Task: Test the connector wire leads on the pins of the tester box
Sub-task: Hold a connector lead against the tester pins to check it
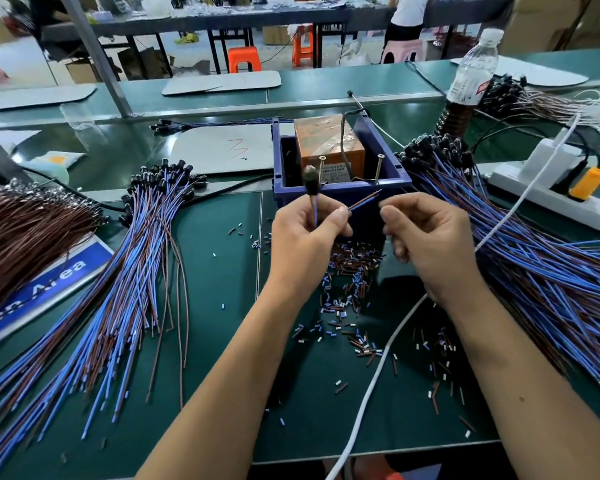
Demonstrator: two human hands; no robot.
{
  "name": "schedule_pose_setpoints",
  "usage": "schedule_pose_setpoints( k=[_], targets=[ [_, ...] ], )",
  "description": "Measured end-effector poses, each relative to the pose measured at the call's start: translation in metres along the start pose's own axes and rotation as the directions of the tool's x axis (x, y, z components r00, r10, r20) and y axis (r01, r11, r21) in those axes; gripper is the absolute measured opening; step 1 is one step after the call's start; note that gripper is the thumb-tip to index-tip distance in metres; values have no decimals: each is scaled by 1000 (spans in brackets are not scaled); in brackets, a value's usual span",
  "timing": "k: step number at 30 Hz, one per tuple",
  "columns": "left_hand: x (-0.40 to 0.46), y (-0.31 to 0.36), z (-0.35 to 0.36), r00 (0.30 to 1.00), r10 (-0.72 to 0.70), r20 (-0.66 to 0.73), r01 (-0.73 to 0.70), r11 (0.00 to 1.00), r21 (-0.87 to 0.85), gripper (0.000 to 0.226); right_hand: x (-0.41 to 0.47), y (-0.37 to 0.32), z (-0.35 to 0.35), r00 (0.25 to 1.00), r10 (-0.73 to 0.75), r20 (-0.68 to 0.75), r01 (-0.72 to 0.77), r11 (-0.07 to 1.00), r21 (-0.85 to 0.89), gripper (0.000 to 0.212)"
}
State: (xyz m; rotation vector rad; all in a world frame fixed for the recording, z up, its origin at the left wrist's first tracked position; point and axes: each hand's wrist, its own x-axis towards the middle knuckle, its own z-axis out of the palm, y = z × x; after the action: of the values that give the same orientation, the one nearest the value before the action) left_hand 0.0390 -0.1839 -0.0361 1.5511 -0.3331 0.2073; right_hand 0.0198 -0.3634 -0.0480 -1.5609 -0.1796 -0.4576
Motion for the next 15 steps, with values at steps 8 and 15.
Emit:
schedule_pose_setpoints(
  k=[8,15],
  targets=[
    [-11,-3,20,999,23,-23,-25,992,-122,14,-10,-8,27,996,88,-15,-80,961,264,8],
    [-14,5,13,858,406,-313,-343,909,238,19,-4,-7,14,993,117,-35,-93,912,398,14]
  ],
)
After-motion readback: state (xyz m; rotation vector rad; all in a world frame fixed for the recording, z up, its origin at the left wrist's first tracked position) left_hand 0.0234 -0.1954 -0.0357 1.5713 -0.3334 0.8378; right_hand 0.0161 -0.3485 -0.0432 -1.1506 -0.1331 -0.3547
